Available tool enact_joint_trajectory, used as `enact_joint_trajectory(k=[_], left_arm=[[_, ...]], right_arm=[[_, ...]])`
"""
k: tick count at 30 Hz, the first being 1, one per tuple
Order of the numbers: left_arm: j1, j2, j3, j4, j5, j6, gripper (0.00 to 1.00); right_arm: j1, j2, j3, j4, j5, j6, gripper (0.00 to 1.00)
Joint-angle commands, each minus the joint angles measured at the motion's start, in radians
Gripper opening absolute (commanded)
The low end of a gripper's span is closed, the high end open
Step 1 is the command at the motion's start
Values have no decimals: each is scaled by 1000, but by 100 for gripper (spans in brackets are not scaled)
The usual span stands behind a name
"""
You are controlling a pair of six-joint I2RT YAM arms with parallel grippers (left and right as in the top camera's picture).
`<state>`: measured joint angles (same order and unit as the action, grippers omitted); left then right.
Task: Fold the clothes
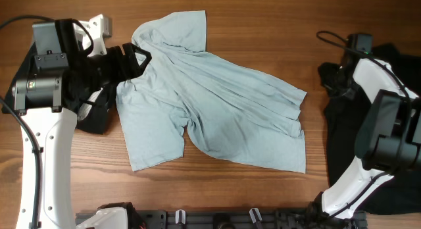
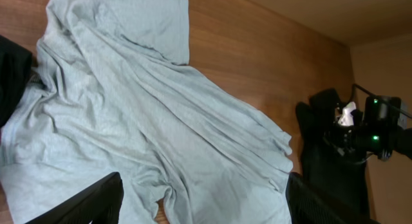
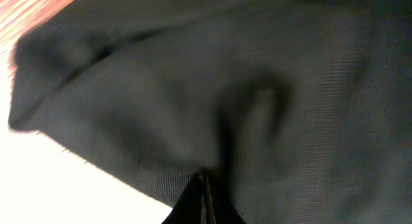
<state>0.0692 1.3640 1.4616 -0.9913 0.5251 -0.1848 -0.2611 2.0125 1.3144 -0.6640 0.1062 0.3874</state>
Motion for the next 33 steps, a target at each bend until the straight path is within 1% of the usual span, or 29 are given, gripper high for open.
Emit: enact_joint_trajectory(k=[1,3,4,5,6,7,8,9,10,11,12,13,14,15,17,20,24,26,27,31,33], left_arm=[[0,-8,1,-5,6,24,81],[0,-8,1,-13,6,24,82],[0,-8,1,-16,6,24,82],[0,-8,1,-15,5,24,82],[0,-8,1,-12,6,24,83],[0,-8,1,-12,6,24,85],[0,-8,1,-12,6,24,91],[0,-8,1,-13,5,24,92],[0,-8,1,-13,6,24,93],[0,-8,1,-13,5,24,93],[0,-8,1,-13,5,24,94],[0,-8,1,-13,5,24,94],[0,-8,1,-13,5,24,94],[0,-8,1,-16,5,24,94],[0,-8,1,-19,5,24,95],[0,-8,1,-23,5,24,95],[0,-8,1,-24,5,24,96],[0,-8,1,-24,5,24,96],[0,-8,1,-27,5,24,96],[0,-8,1,-27,5,24,96],[0,-8,1,-27,-7,25,97]], right_arm=[[-125,39,2,-2,168,39,4],[-205,37,10,-16,138,48,4],[-252,33,26,-34,62,58,4],[-300,19,48,-32,-108,-9,10],[-329,-10,68,-27,-319,-116,23],[-336,-44,77,-17,-430,-183,33],[-334,-76,77,-8,-480,-225,37],[-323,-109,77,-6,-527,-271,42],[-307,-138,77,-11,-563,-310,46],[-270,-175,77,-22,-589,-336,54],[-242,-188,77,-29,-582,-336,59],[-210,-195,77,-42,-568,-335,73],[-166,-195,76,-70,-532,-332,81],[-124,-187,69,-98,-477,-322,83],[-63,-165,50,-135,-388,-291,84],[13,-119,-6,-141,-395,-283,81],[79,-84,-58,-115,-383,-280,71],[103,-66,-68,-97,-303,-200,64],[107,-60,-71,-87,-293,-201,59],[106,-44,-98,-78,-290,-204,53],[109,-44,-128,-31,-323,-219,50]])
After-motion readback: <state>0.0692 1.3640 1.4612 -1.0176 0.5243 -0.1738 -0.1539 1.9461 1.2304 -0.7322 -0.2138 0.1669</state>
